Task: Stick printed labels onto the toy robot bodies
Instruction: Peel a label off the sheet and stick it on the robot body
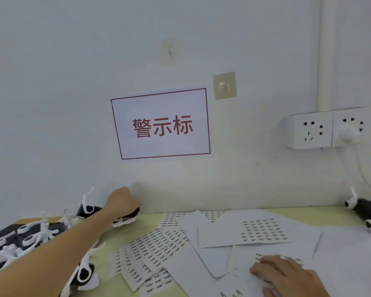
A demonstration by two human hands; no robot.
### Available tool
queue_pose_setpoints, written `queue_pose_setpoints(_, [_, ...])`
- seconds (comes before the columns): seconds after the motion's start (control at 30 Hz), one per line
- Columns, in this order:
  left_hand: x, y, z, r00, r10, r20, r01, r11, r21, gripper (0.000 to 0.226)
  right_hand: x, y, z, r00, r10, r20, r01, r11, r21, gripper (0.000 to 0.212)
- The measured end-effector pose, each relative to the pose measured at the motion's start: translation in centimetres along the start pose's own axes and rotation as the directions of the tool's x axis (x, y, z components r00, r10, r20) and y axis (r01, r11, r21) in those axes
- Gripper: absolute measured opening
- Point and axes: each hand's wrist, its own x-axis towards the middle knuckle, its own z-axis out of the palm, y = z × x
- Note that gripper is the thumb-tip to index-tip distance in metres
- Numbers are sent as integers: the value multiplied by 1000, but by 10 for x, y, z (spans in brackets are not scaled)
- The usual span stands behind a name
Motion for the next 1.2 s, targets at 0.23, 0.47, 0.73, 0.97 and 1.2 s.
queue_pose_setpoints(0.23, [-25,40,-19,985,174,10,-171,975,-145,56,-5,-7,-5,999,-9,31,10,999,-31,62])
queue_pose_setpoints(0.47, [-93,90,9,948,299,106,-210,841,-499,36,-9,-2,-10,1000,9,-3,-9,998,-66,57])
queue_pose_setpoints(0.73, [-132,106,18,610,667,428,-567,745,-352,46,-11,-2,-5,1000,21,-7,-21,998,-51,59])
queue_pose_setpoints(0.97, [-110,69,7,678,565,469,-625,780,-36,109,-12,3,2,1000,20,-21,-21,998,-55,58])
queue_pose_setpoints(1.2, [-97,39,8,793,436,426,-574,769,281,79,-14,4,4,999,-14,-50,11,997,-71,54])
